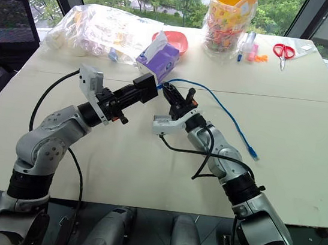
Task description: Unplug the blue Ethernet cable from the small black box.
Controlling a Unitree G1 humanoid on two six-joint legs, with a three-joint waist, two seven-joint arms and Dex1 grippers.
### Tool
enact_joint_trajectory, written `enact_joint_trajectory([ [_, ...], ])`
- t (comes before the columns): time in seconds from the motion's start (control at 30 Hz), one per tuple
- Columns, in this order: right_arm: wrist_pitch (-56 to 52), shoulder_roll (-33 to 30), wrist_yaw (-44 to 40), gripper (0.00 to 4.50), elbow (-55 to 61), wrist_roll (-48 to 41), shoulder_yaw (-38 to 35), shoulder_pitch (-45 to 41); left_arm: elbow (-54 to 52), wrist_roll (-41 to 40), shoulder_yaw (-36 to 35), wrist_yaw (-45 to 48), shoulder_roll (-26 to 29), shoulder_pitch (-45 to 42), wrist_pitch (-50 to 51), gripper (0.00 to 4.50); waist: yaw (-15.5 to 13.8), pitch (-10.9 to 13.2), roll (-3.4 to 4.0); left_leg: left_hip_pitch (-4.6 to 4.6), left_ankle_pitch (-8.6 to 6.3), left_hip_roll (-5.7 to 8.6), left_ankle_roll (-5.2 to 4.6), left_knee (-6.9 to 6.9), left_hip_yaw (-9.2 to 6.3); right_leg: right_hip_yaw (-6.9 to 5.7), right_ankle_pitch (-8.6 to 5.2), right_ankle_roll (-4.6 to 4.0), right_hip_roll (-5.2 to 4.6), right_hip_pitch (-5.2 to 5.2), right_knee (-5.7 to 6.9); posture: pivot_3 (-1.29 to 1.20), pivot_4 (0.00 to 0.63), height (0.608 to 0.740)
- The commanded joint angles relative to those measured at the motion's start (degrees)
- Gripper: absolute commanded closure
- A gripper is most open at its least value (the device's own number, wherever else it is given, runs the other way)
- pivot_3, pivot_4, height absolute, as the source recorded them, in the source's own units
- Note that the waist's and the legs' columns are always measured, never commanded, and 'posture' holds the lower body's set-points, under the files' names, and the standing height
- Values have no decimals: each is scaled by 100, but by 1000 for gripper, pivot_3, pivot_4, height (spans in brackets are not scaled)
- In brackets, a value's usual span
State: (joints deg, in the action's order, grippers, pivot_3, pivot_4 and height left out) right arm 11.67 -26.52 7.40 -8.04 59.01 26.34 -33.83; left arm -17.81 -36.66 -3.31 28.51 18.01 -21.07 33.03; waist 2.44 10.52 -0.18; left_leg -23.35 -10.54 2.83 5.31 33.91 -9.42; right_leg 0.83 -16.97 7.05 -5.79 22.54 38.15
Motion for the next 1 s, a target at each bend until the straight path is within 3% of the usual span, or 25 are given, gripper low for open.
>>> enact_joint_trajectory([
  [0.03, 47, -47, 214, 4105, 85, 57, -140, -250, -17, -2, -45, 61, 6, -44, -74, 4064, 3, 0, -1, 0, 0, 0, 0, 0, 0, 0, 0, 0, 0, 0, 0, 0, 150, 740],
  [0.17, 108, -77, 237, 2419, 2, 24, -162, -317, 65, 76, -73, 64, 36, -62, -158, 4064, 1, 1, -2, 0, 0, 0, 0, 0, 0, 0, 0, 0, 0, 0, 0, 0, 150, 740],
  [0.27, 165, -121, 153, 769, -54, -47, -171, -378, 40, 14, -169, 29, 7, -101, -165, 4064, 2, 3, -5, 0, 0, 0, 0, 0, 0, 0, 0, 0, 0, 0, -1, 0, 150, 740],
  [0.33, 544, -199, -613, 51, -189, -832, -185, -430, -40, -52, -219, 116, 78, -72, -143, 4064, 3, 3, -5, -1, 0, 0, 0, 0, 0, 0, 0, 0, 0, 0, -1, 0, 150, 740],
  [0.43, 1117, -454, -2557, 51, -260, -2884, -249, -387, -187, -295, -322, 483, 355, 69, 2, 4064, 10, 8, -13, 1, -1, -2, -2, 0, 0, -3, 0, 0, 0, -7, -6, 0, 150, 740],
  [0.53, 663, -573, -4012, 51, -152, -4430, -631, -513, -206, -626, -479, 885, 719, 126, 214, 4064, 22, 21, -20, 1, -7, -8, -11, 0, 2, -5, 0, 1, 0, -11, -13, 0, 150, 740],
  [0.67, -822, -513, -6060, 51, 17, -6902, -1327, -838, -56, -1520, -722, 1649, 1402, -66, 1021, 4064, 13, 37, -37, 0, -7, -24, -12, 2, 2, -6, 2, -3, 16, -11, -13, 0, 150, 740],
  [0.77, -1634, -431, -6819, 51, -94, -7813, -1680, -1137, 40, -1906, -802, 2056, 1754, -191, 1351, 4064, 17, 38, -36, 1, -8, -34, -13, 1, 0, -10, 4, -7, 23, -9, -12, 0, 150, 740],
  [0.87, -3192, -625, -7857, 51, -150, -8789, -1835, -1551, 214, -2226, -931, 2375, 2007, -406, 1607, 4064, 9, 40, -35, -1, -8, -36, -13, -1, 0, -11, 4, -8, 25, -6, -12, 0, 150, 740],
  [1.0, -4450, -825, -8741, 51, -86, -9523, -1917, -1803, 438, -2416, -1023, 2611, 2201, -602, 1785, 4064, 2, 41, -35, -4, -10, -36, -14, -3, 1, -11, 4, -8, 24, -2, -16, 0, 150, 740],
])
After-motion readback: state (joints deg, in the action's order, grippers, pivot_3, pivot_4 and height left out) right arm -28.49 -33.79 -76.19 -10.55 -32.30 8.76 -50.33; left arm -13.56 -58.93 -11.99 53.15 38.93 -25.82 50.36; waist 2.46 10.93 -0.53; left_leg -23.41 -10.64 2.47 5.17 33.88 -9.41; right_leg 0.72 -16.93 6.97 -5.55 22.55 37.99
